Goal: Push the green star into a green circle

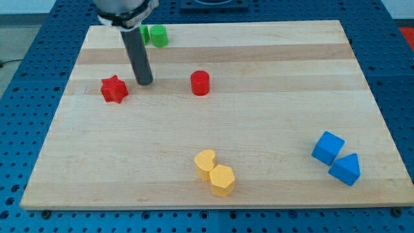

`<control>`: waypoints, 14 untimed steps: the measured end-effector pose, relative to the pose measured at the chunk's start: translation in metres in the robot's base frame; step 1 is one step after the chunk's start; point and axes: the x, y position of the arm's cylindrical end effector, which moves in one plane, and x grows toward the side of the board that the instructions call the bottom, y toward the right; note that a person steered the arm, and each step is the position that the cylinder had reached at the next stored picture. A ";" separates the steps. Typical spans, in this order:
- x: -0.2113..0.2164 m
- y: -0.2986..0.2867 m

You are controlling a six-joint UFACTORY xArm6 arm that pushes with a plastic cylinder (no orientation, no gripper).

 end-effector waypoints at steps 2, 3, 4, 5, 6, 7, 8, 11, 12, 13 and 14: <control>-0.057 0.010; -0.078 0.011; -0.078 0.009; -0.079 -0.035; -0.102 -0.094; -0.135 -0.126; -0.146 -0.095; -0.127 0.093; -0.096 0.115; -0.098 0.118; -0.162 0.099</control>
